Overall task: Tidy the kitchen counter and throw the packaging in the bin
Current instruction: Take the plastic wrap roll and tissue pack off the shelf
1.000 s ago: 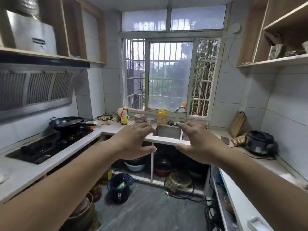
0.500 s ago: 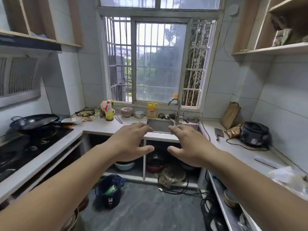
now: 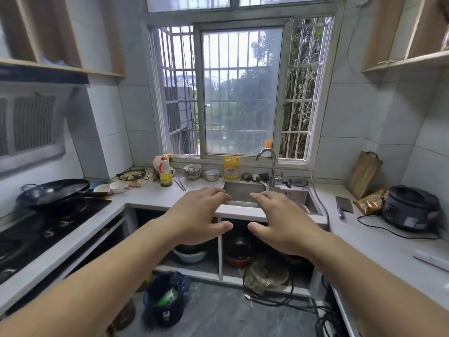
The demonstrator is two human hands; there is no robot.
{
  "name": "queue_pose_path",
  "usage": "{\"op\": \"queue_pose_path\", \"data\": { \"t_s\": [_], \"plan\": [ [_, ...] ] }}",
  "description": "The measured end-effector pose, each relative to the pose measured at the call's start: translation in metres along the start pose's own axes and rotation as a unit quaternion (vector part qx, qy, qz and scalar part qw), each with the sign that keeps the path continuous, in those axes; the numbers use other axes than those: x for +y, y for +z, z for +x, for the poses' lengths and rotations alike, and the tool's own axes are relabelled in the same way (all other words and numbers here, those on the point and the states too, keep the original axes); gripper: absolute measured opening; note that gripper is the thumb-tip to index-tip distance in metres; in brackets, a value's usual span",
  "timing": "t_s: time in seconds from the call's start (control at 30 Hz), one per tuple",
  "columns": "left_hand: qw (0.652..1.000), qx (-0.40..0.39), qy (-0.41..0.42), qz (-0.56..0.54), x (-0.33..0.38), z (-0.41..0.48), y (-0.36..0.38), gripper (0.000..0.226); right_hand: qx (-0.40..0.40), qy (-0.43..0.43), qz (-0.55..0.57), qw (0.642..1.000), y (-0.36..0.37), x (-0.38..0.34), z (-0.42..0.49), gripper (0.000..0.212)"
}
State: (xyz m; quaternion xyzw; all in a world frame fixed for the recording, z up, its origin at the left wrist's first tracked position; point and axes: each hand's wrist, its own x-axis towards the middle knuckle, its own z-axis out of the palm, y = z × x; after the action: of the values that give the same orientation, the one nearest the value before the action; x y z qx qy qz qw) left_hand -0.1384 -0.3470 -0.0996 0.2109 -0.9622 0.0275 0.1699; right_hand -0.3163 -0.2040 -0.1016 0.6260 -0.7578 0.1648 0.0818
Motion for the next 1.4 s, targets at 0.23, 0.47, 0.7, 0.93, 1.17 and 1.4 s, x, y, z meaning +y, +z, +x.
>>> {"op": "queue_pose_path", "data": {
  "t_s": [0.23,0.47,0.7,0.93,1.17,1.4],
  "plan": [
    [0.999,0.002,-0.033,0.026,0.006,0.057,0.013,0.066,-0.001,-0.034,0.047,0.998,0.003,0.056,0.046,0.069],
    [0.998,-0.014,-0.058,0.035,-0.009,0.081,0.037,0.066,-0.022,-0.055,0.080,0.995,0.034,0.081,0.079,0.072],
    [0.993,-0.024,-0.106,0.035,-0.063,0.074,0.041,0.065,-0.035,-0.098,0.087,0.991,0.066,0.056,0.138,0.071],
    [0.974,0.028,-0.210,0.082,-0.178,0.007,-0.011,0.068,-0.028,-0.218,0.084,0.972,0.078,-0.063,0.233,0.071],
    [0.935,0.079,-0.317,0.136,-0.284,-0.078,-0.069,0.069,-0.005,-0.326,0.110,0.939,0.093,-0.214,0.318,0.072],
    [0.890,0.098,-0.407,0.180,-0.343,-0.143,-0.110,0.067,-0.013,-0.418,0.155,0.895,0.109,-0.327,0.365,0.069]
  ]
}}
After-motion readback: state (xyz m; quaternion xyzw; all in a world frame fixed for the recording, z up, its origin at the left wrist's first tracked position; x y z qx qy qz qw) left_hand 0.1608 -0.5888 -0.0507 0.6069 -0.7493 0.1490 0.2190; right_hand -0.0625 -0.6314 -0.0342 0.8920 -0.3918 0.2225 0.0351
